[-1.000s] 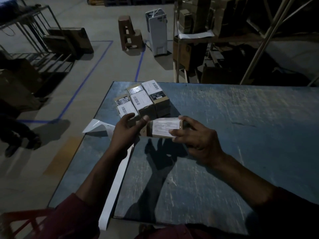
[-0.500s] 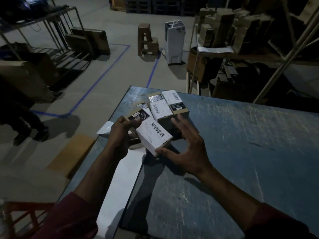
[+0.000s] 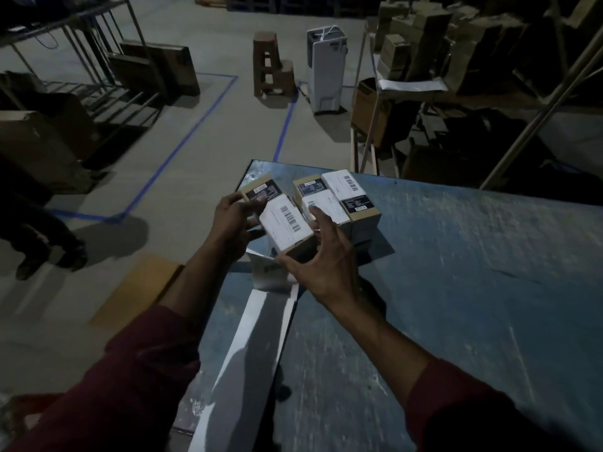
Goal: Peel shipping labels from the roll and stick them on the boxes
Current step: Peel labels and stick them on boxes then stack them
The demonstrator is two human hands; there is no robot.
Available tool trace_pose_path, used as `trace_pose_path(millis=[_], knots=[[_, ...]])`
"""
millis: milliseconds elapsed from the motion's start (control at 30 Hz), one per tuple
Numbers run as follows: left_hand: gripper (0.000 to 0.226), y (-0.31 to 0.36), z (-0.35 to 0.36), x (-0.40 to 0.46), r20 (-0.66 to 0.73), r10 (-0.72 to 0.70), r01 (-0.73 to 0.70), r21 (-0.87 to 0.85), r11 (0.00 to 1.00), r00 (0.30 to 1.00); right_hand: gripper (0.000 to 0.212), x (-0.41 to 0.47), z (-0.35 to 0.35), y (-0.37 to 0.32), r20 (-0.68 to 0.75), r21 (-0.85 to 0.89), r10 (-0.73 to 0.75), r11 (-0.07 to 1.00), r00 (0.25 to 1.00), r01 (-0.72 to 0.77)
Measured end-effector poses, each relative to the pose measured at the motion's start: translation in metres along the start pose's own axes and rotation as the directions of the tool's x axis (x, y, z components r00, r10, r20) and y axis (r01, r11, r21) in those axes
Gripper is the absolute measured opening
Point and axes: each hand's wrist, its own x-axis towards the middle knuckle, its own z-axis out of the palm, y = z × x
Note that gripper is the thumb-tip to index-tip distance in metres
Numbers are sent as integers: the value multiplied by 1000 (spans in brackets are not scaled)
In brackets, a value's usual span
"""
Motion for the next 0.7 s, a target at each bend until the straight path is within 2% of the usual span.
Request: trace_pose_path(millis=[333, 433, 533, 667, 700], knots=[[8, 14, 8, 56, 46, -28, 16, 256, 967, 999, 99, 37, 32, -6, -73, -163, 103, 980, 992, -114], [11, 7, 8, 67, 55, -4, -12, 277, 961, 998, 99, 42, 37, -5, -96, -291, 114, 947, 989, -138], [17, 1, 8, 70, 59, 40, -55, 280, 958, 997, 99, 44, 39, -4, -106, -319, 102, 939, 989, -131], [6, -7, 3, 75, 61, 49, -64, 271, 960, 997, 95, 46, 37, -6, -108, -350, 74, 931, 991, -107], [12, -8, 3, 76, 65, 45, -62, 278, 959, 997, 95, 46, 36, -7, -110, -363, 67, 926, 992, -103]])
